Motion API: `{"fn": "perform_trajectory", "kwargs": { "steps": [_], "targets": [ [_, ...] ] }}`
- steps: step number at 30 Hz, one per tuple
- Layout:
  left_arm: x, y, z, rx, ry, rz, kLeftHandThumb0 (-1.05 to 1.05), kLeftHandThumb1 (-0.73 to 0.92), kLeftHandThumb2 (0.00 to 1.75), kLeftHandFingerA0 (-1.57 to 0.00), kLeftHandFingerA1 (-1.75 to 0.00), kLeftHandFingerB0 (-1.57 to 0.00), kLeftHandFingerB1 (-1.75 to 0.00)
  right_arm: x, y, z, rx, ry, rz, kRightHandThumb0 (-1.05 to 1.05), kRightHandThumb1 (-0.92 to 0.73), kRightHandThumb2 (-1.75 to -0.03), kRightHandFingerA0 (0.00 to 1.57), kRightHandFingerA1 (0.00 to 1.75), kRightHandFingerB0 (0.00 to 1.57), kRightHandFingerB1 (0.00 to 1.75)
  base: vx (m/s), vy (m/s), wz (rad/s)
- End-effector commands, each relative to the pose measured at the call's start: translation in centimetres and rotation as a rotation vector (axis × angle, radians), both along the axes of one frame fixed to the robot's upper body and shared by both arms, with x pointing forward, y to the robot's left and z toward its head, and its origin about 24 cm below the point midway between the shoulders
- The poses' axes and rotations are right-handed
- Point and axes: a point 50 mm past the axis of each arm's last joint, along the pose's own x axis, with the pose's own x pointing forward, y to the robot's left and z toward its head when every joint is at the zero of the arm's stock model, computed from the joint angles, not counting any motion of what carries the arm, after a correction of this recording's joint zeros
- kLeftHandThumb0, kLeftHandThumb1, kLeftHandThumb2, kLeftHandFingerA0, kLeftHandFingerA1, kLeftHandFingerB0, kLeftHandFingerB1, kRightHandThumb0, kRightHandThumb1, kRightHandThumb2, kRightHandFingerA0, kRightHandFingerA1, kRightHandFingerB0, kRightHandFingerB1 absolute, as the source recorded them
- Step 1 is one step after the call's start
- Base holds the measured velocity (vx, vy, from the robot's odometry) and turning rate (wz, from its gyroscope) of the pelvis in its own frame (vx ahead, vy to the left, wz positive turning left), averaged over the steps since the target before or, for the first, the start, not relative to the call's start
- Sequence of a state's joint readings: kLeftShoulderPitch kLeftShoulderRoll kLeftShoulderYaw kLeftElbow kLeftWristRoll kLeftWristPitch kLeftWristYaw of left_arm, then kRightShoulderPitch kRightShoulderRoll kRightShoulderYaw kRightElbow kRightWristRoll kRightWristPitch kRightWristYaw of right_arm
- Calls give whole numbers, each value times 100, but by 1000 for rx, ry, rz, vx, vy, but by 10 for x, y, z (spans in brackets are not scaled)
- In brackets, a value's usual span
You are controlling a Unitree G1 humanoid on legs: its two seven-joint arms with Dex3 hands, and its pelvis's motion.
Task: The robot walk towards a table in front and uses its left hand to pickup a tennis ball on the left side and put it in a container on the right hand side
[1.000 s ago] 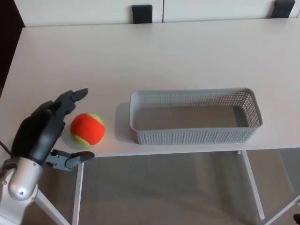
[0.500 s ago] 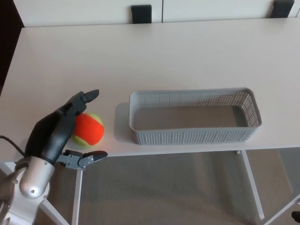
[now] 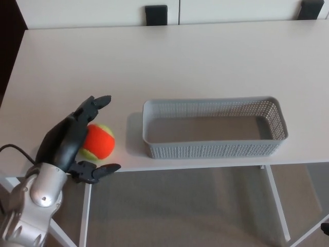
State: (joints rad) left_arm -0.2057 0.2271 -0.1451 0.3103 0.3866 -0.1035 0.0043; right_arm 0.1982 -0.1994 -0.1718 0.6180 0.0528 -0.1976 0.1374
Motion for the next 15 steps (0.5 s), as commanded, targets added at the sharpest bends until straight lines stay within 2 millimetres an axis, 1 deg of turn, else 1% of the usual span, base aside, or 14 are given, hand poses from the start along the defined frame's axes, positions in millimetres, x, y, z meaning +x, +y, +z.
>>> {"fn": "perform_trajectory", "kwargs": {
  "steps": [1, 2, 3, 4, 5, 6, 7, 8, 9, 10, 11, 12, 14, 15],
  "targets": [
    [10, 4, -13, 226, 193, 26, -40, 40, 61, -85, -107, -17, -33, -3, -5, 0, 14, 14, -29, -54, -31, -58, 42, 104, 15, 82, 0, 0, 0],
    [13, 6, -18, 340, 281, 30, -19, 33, 86, -83, -88, -7, -48, -3, -4, -1, 18, 11, -31, -54, -31, -59, 41, 104, 14, 82, 0, 0, 0],
    [14, 6, -21, 369, 311, 29, -19, 33, 86, -83, -88, -7, -48, -3, -4, -1, 18, 10, -30, -54, -31, -59, 41, 104, 14, 82, 0, 0, 0],
    [14, 7, -29, 390, 388, 26, -25, 49, 57, -80, -56, -23, -31, -3, -4, 0, 19, 7, -31, -55, -31, -58, 41, 104, 14, 82, 0, 0, 0],
    [14, 7, -32, 397, 419, 26, -25, 49, 57, -80, -56, -23, -31, -3, -4, 0, 19, 6, -32, -55, -31, -58, 41, 104, 14, 82, 0, 0, 0],
    [14, 7, -33, 398, 433, 24, -11, 39, 85, -75, -73, -15, -48, -3, -4, 0, 19, 5, -32, -54, -32, -58, 42, 105, 15, 82, 0, 0, 0],
    [14, 8, -35, 400, 451, 21, -11, 39, 85, -75, -73, -15, -48, -2, -4, 1, 18, 4, -33, -54, -32, -58, 42, 105, 15, 82, 0, 0, 0],
    [14, 8, -40, 419, 496, 3, -14, 65, 60, -81, -54, -32, -32, -1, -3, 1, 17, 4, -35, -52, -32, -59, 41, 104, 15, 80, 0, 0, 0],
    [14, 8, -41, 425, 508, -2, -14, 65, 60, -81, -54, -32, -32, -1, -3, 2, 17, 4, -36, -52, -32, -59, 41, 104, 15, 80, 0, 0, 0],
    [15, 8, -44, 431, 539, -15, -9, 71, 60, -79, -52, -42, -36, 0, -3, 2, 17, 3, -36, -52, -32, -59, 42, 104, 15, 80, 0, 0, 0],
    [13, 3, -46, 448, 508, -18, -5, 63, 57, -108, -93, -82, -57, 1, -4, 3, 14, 1, -33, -51, -33, -59, 39, 100, 14, 78, 0, 0, 0],
    [10, -2, -46, 463, 454, -17, -5, 63, 57, -108, -93, -82, -57, 3, -4, 4, 9, 0, -29, -51, -33, -59, 39, 100, 14, 78, 0, 0, 0],
    [9, -3, -46, 468, 445, -16, -5, 63, 57, -108, -93, -82, -57, 4, -4, 4, 8, 0, -29, -51, -33, -59, 39, 100, 14, 78, 0, 0, 0],
    [6, -9, -44, 455, 345, -9, -6, 62, 60, -77, -150, -73, -79, 6, -4, 6, 2, -6, -26, -53, -33, -58, 42, 102, 16, 80, 0, 0, 0]
  ]
}}
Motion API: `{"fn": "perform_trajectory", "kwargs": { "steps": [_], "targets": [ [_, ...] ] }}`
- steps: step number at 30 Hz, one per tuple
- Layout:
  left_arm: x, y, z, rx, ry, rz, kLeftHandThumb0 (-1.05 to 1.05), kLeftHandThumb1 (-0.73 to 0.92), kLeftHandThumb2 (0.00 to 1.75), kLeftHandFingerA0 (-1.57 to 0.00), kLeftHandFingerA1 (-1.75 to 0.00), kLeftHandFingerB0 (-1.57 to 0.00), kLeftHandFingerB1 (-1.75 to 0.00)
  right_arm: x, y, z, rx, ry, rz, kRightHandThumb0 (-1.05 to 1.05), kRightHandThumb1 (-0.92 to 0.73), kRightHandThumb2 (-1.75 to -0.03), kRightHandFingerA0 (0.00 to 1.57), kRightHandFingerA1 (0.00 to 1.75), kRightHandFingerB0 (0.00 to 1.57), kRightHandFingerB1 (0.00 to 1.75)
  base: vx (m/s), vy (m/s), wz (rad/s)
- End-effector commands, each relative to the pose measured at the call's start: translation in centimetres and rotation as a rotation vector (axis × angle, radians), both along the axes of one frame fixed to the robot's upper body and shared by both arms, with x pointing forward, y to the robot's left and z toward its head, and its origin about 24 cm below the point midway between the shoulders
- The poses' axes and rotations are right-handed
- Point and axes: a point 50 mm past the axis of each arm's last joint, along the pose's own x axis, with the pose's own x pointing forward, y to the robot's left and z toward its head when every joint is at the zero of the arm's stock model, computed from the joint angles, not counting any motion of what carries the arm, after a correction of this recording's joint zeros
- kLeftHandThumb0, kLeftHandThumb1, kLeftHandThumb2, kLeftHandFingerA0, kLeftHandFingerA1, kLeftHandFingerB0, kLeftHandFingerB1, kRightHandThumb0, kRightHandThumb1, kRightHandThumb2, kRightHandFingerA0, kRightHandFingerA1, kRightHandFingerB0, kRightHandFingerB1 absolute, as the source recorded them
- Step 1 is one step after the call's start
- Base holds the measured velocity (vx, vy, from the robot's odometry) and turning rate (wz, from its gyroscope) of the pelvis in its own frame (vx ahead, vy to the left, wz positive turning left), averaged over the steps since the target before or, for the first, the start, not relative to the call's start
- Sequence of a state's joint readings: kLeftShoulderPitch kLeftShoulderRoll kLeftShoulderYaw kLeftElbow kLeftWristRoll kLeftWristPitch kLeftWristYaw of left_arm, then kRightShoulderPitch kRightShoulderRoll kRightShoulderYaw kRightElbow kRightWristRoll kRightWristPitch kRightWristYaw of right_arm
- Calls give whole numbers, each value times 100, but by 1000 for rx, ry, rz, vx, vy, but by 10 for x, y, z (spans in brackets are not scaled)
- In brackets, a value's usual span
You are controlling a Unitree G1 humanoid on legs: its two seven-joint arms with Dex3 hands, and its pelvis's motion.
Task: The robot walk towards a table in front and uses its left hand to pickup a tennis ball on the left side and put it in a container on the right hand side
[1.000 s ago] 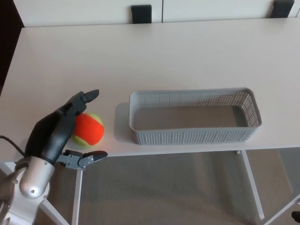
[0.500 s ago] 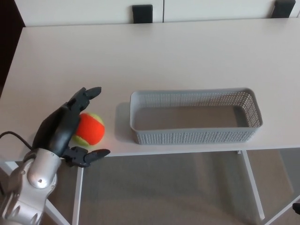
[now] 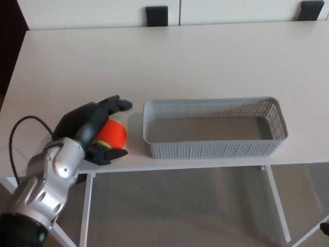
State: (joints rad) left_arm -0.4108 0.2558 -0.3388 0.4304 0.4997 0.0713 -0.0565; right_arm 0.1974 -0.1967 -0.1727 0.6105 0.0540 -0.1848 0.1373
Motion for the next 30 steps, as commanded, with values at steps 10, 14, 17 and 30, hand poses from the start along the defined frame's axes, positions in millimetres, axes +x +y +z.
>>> {"fn": "perform_trajectory", "kwargs": {
  "steps": [10, 14, 17, 30],
  "targets": [
    [-32, 5, -31, 50, 50, 116, -1, 70, 61, -77, -156, -77, -86, 7, -4, 6, -17, -12, -10, -57, -33, -59, 43, 106, 16, 83, 0, 0, 0],
    [-32, -4, -4, -108, -44, 85, 8, 71, 65, -78, -154, -76, -100, 8, -5, 6, -25, -10, 1, -57, -33, -59, 43, 106, 16, 83, 0, 0, 0],
    [-32, -16, 41, -209, -209, 22, 9, 74, 67, -82, -153, -79, -95, 8, -6, 6, -25, -7, -5, -58, -33, -61, 44, 107, 15, 87, 0, 0, 0],
    [-38, -38, 163, -379, -572, -113, -5, 80, 70, -94, -148, -80, -96, 9, -6, 5, -36, 4, 9, -59, -35, -60, 45, 103, 15, 82, 0, 0, 0]
  ]
}}
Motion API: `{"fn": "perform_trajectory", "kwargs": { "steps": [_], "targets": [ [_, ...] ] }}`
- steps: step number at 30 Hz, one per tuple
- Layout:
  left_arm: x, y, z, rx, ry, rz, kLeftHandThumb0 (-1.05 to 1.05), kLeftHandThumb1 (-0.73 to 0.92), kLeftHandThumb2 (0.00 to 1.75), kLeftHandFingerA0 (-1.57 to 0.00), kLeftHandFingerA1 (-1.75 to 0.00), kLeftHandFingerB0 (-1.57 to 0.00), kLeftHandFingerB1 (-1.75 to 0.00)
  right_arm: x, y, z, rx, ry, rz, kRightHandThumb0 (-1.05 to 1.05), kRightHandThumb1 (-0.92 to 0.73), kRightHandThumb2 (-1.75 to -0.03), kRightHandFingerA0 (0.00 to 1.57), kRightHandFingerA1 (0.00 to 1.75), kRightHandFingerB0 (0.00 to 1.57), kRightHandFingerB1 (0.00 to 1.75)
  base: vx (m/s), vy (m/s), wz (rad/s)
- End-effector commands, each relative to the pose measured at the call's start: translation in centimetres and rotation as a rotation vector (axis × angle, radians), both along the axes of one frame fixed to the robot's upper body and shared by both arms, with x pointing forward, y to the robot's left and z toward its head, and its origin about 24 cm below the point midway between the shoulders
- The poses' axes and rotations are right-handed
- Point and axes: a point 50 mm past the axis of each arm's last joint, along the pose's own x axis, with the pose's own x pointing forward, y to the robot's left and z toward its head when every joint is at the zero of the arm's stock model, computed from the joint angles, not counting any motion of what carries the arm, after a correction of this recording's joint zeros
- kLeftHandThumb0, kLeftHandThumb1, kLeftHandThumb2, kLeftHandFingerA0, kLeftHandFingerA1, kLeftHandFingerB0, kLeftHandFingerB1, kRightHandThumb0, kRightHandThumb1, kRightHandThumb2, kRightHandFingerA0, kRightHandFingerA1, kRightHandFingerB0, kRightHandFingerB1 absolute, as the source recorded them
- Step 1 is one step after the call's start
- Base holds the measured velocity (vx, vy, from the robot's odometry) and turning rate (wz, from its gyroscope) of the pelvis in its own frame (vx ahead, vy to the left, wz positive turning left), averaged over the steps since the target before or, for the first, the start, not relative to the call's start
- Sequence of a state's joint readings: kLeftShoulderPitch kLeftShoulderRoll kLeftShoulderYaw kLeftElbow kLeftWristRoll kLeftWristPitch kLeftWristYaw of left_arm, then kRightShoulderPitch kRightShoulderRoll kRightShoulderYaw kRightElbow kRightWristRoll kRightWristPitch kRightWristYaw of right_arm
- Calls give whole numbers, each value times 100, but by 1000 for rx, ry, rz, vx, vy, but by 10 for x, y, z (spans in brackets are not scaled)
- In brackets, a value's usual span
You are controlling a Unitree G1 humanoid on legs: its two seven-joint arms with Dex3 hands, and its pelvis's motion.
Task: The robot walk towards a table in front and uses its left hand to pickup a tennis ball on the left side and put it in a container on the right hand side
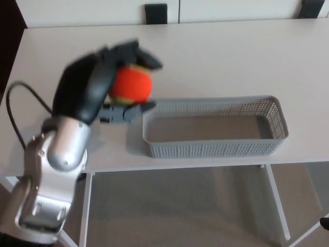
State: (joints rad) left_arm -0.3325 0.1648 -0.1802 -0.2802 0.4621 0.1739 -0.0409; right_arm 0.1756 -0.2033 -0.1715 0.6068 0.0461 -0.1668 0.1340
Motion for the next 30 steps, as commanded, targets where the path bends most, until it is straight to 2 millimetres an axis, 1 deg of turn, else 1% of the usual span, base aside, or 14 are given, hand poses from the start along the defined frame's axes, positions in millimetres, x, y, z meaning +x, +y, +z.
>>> {"fn": "perform_trajectory", "kwargs": {
  "steps": [1, 3, 4, 5, 6, 7, 10, 12, 16, 17, 19, 24, 25, 30],
  "targets": [
    [-3, -6, 40, -57, -71, -45, -5, 80, 70, -94, -148, -80, -96, 2, -5, 3, -28, 8, 4, -59, -35, -60, 45, 103, 15, 82, 0, 0, 0],
    [-3, -6, 41, -57, -67, -44, -5, 80, 70, -94, -148, -80, -96, 2, -5, 3, -28, 8, 4, -59, -35, -60, 45, 103, 15, 82, 0, 0, 0],
    [-1, -13, 46, -65, -66, -63, -1, 79, 66, -91, -139, -79, -96, 1, -5, 2, -24, 10, 8, -66, -28, -78, 50, 89, 20, 70, 0, 0, 0],
    [-1, -16, 48, -68, -65, -71, -1, 79, 66, -91, -139, -79, -96, 1, -5, 1, -23, 11, 9, -66, -28, -78, 50, 89, 20, 70, 0, 0, 0],
    [0, -19, 48, -65, -64, -72, -3, 77, 64, -86, -132, -84, -83, 1, -5, 1, -22, 12, 11, -61, -36, -58, 45, 101, 17, 80, 0, 0, 0],
    [2, -22, 48, -57, -65, -73, 0, 79, 66, -85, -143, -80, -94, 1, -4, 1, -22, 12, 13, -61, -36, -58, 45, 101, 16, 80, 0, 0, 0],
    [3, -25, 48, -46, -67, -72, 0, 79, 66, -85, -143, -80, -94, 1, -4, 1, -22, 12, 13, -61, -36, -58, 45, 101, 16, 80, 0, 0, 0],
    [15, -51, 38, 18, -1, -108, -4, 80, 66, -84, -138, -74, -92, 1, -3, 0, -12, 7, 14, -59, -35, -61, 44, 103, 14, 83, 0, 0, 0],
    [19, -58, 33, 41, 8, -116, -5, 77, 65, -87, -134, -78, -81, 1, -2, 1, -14, 6, 17, -60, -36, -60, 44, 103, 14, 85, 0, 0, 0],
    [24, -72, 19, 35, 76, -133, -14, 80, 64, -87, -141, -79, -101, 2, -2, 1, -15, 7, 20, -62, -36, -59, 44, 103, 16, 83, 0, 0, 0],
    [28, -83, 7, 53, 108, -148, -14, 78, 70, -85, -150, -77, -114, 5, -2, 2, -18, 5, 24, -64, -35, -59, 46, 102, 17, 84, 0, 0, 0],
    [32, -88, 0, 88, 105, -149, -14, 77, 71, -83, -156, -75, -120, 7, -1, 3, -25, 0, 32, -64, -35, -59, 46, 102, 18, 85, 0, 0, 0],
    [35, -89, -7, 94, 124, -147, -20, 81, 70, -78, -166, -64, -134, 8, -1, 4, -28, -3, 36, -64, -36, -59, 46, 102, 19, 84, 0, 0, 0],
    [43, -88, -29, 114, 185, -121, -21, 83, 67, -78, -165, -62, -137, 9, -1, 5, -26, -8, 49, -63, -36, -59, 45, 101, 19, 81, 0, 0, 0]
  ]
}}
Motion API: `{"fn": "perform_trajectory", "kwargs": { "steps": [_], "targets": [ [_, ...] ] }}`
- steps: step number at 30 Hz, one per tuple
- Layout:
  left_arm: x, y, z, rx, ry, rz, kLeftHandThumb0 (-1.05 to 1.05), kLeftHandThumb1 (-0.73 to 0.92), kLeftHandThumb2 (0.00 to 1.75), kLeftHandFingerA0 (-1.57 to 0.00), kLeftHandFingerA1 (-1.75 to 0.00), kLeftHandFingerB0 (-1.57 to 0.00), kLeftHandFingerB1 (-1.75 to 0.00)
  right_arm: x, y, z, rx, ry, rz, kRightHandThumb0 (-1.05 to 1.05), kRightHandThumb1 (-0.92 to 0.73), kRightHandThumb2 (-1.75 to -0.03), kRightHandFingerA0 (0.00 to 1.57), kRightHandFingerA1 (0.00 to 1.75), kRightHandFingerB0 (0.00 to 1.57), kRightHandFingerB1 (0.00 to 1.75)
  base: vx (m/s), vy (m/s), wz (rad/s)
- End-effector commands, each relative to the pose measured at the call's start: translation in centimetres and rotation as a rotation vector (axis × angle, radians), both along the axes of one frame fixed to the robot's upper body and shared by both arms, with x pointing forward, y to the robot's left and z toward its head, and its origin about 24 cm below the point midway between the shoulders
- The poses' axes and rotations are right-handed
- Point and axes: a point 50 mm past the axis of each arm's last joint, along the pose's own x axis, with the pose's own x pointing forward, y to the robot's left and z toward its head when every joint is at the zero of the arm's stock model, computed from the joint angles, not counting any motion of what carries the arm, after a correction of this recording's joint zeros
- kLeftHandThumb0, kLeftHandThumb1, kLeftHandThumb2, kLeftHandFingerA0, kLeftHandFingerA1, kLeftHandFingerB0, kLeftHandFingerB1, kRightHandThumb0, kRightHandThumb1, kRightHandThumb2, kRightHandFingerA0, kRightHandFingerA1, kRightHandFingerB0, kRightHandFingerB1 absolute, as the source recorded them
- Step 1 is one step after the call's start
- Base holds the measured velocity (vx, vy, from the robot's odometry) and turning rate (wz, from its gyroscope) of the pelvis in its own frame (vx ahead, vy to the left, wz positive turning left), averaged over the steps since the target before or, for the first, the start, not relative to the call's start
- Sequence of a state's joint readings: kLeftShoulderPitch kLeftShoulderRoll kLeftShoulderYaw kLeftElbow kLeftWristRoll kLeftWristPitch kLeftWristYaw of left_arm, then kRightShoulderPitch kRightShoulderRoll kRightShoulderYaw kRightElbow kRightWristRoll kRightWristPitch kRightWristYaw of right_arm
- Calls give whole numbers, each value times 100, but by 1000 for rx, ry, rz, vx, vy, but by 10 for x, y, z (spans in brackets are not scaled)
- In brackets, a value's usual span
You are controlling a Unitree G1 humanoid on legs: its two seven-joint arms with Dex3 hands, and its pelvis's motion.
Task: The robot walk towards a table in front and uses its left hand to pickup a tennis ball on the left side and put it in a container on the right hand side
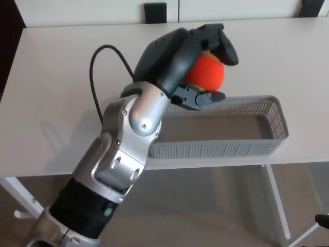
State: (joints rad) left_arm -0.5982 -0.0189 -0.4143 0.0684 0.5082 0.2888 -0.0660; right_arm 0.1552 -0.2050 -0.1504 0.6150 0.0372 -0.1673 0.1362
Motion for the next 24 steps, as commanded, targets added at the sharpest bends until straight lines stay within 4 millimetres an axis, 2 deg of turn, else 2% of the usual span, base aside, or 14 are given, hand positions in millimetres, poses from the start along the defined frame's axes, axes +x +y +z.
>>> {"fn": "perform_trajectory", "kwargs": {
  "steps": [1, 4, 5, 6, 7, 10, 11, 12, 13, 16, 17, 18, 19, 24],
  "targets": [
    [7, 2, -12, 24, -10, 33, -21, 83, 67, -77, -165, -64, -130, 4, -6, 6, -27, -9, 21, -64, -36, -59, 45, 101, 19, 82, 0, 0, 0],
    [8, 3, -13, 24, -7, 36, -21, 83, 67, -77, -165, -64, -130, 5, -6, 6, -28, -11, 22, -64, -36, -59, 45, 101, 19, 82, 0, 0, 0],
    [9, 4, -15, 22, 5, 38, -18, 83, 73, -78, -151, -75, -99, 5, -6, 7, -33, -12, 26, -63, -36, -59, 47, 100, 23, 82, 0, 0, 0],
    [9, 6, -18, 20, 20, 40, -18, 83, 73, -78, -151, -75, -99, 6, -6, 8, -40, -13, 30, -63, -36, -59, 47, 100, 23, 82, 0, 0, 0],
    [9, 8, -20, 23, 37, 45, -20, 84, 71, -77, -151, -74, -89, 6, -6, 8, -40, -13, 34, -61, -34, -58, 46, 99, 28, 81, 0, 0, 0],
    [8, 9, -23, 28, 58, 51, -20, 84, 71, -77, -151, -74, -89, 7, -6, 8, -39, -13, 39, -61, -34, -58, 46, 99, 28, 81, 0, 0, 0],
    [6, 9, -27, 28, 60, 59, -30, 81, 64, -87, -81, -51, -38, 7, -5, 9, -42, -15, 44, -61, -34, -59, 45, 100, 29, 83, 0, 0, 0],
    [6, 9, -28, 28, 61, 62, -30, 81, 64, -87, -81, -51, -38, 8, -5, 9, -43, -16, 46, -61, -34, -59, 45, 100, 29, 83, 0, 0, 0],
    [6, 10, -29, 57, 73, 59, -54, 71, 61, -48, -63, -13, -26, 8, -5, 9, -47, -16, 49, -64, -35, -58, 46, 101, 29, 84, 0, 0, 0],
    [6, 10, -30, 70, 79, 58, -54, 71, 61, -48, -63, -13, -26, 8, -5, 9, -49, -17, 51, -64, -35, -58, 46, 101, 29, 84, 0, 0, 0],
    [6, 10, -30, 86, 88, 61, -76, 66, 60, -8, -30, 0, -18, 8, -5, 9, -51, -17, 53, -63, -35, -59, 46, 99, 28, 83, 0, 0, 0],
    [6, 11, -31, 108, 103, 66, -76, 66, 60, -8, -30, 0, -18, 9, -5, 10, -52, -17, 55, -63, -35, -59, 46, 99, 28, 83, 0, 0, 0],
    [6, 12, -31, 139, 104, 71, -96, 56, 98, 0, -2, 0, 0, 9, -5, 10, -53, -19, 56, -62, -35, -60, 47, 101, 28, 86, 0, 0, 0],
    [6, 13, -30, 206, 109, 80, -98, 57, 99, 0, 0, 0, 0, 12, -5, 12, -54, -24, 57, -64, -35, -59, 47, 102, 28, 86, 0, 0, 0]
  ]
}}
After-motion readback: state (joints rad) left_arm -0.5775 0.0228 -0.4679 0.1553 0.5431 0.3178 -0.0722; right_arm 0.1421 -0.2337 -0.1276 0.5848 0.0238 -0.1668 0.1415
